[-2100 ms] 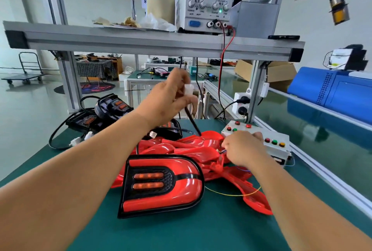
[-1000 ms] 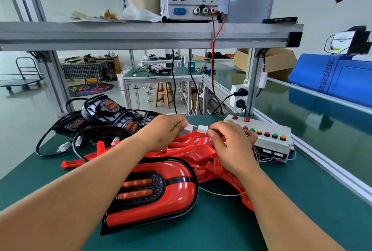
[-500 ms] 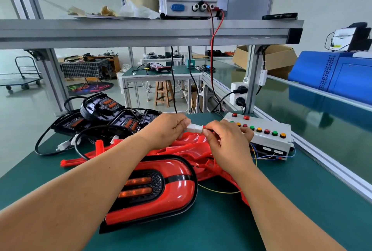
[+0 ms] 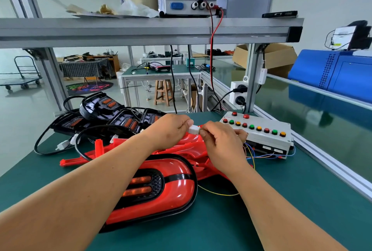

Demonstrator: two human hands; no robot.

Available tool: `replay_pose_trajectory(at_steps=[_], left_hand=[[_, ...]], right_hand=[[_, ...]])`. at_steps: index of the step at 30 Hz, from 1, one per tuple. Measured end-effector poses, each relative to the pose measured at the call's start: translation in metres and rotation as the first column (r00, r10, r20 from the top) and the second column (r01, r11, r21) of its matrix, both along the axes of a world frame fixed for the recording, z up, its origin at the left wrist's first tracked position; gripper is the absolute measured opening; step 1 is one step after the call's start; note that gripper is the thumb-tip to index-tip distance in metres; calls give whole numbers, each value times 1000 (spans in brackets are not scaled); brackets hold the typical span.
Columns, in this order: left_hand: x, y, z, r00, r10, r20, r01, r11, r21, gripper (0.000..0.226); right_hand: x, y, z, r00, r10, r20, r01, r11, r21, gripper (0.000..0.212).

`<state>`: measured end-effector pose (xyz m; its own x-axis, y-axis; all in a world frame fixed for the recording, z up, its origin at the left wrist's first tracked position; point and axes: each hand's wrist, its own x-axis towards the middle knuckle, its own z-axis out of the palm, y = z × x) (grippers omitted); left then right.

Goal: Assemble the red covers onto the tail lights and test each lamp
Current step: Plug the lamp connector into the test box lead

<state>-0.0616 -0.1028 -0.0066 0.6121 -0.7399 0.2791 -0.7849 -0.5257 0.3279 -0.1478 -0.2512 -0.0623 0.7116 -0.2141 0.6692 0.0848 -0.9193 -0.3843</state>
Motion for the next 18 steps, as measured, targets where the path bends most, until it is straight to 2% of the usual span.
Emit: replay_pose_trajectory(at_steps=[8, 18], left_hand=[[-1, -1, 5, 996, 20, -82, -22, 1000, -17, 32], [2, 2, -2, 998, 37, -43, -35, 999, 36, 37]], right_hand=[[1, 7, 0, 999, 20, 26, -22, 998, 60, 20], [3, 3, -5, 999, 42, 5, -42, 999, 20, 20]])
